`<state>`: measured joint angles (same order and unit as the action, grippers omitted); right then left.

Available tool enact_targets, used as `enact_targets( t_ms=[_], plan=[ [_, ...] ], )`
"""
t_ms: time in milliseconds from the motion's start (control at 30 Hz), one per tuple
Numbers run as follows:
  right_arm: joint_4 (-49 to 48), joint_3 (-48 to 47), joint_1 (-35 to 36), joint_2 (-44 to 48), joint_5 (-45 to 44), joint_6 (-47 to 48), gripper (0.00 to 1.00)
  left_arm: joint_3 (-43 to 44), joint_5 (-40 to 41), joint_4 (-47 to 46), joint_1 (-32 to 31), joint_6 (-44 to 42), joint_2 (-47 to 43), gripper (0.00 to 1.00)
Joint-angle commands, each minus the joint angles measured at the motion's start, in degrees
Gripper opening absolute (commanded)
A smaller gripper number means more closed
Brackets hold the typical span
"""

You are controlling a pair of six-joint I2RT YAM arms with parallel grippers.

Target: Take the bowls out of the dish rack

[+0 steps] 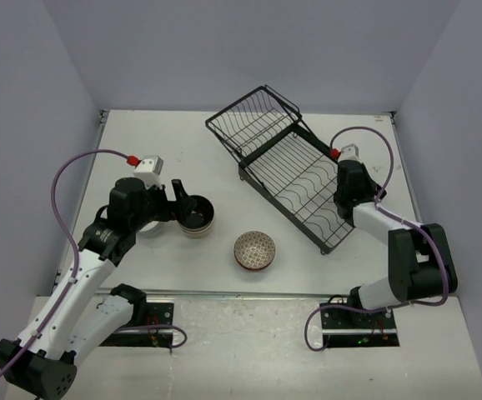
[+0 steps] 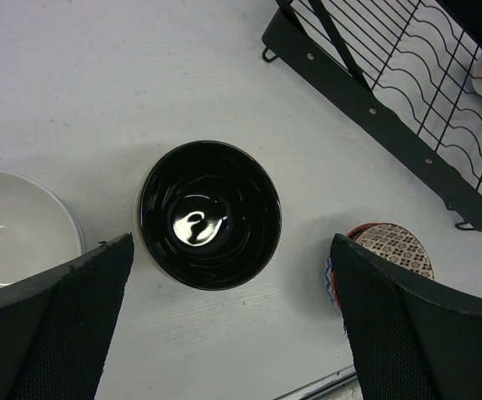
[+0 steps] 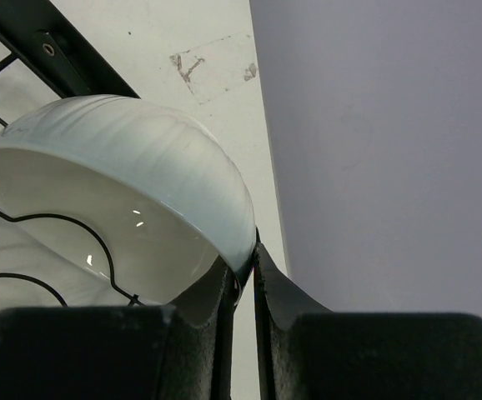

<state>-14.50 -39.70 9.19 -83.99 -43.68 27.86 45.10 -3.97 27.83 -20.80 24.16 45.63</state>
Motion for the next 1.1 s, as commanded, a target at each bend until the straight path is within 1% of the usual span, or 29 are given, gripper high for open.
enact_targets(
  t_ms=[0, 333, 567, 700, 800, 933, 1033, 1067],
  plan=[
    [-5.18, -0.29, -0.14, 3.83, 3.16, -6.58, 0.0, -0.37, 0.8, -2.43, -0.38, -2.1, -0.19, 1.0],
    [-6.5, 2.08, -2.16, 8.48, 5.71, -13.0, 0.0, -0.37, 0.98, -2.26, -0.38, -2.1, -0.27, 1.0],
    [-5.45, 2.35, -3.12, 11.91, 9.75, -16.43, 0.0, -0.45, 0.98, -2.35, -0.3, -2.1, -0.19, 1.0],
    [-4.57, 2.79, -4.27, 14.02, 11.68, -20.38, 0.0, -0.45, 0.98, -2.35, -0.38, -2.01, -0.1, 1.0],
    [-3.34, 2.27, -4.53, 12.98, 12.57, -19.86, 0.0, -0.45, 0.98, -2.43, -0.3, -2.01, -0.01, 1.0],
    [-3.34, 2.26, -4.53, 10.43, 11.61, -18.81, 0.0, -0.45, 0.98, -2.26, -0.3, -2.01, -0.01, 1.0],
    [-4.13, 2.44, -4.36, 8.23, 10.02, -15.65, 0.0, -0.45, 0.98, -2.26, -0.38, -2.01, -0.01, 1.0],
    [-5.17, 2.61, -4.1, 7.79, 9.76, -12.77, 0.0, -0.45, 0.98, -2.35, -0.3, -2.01, -0.01, 1.0]
  ],
)
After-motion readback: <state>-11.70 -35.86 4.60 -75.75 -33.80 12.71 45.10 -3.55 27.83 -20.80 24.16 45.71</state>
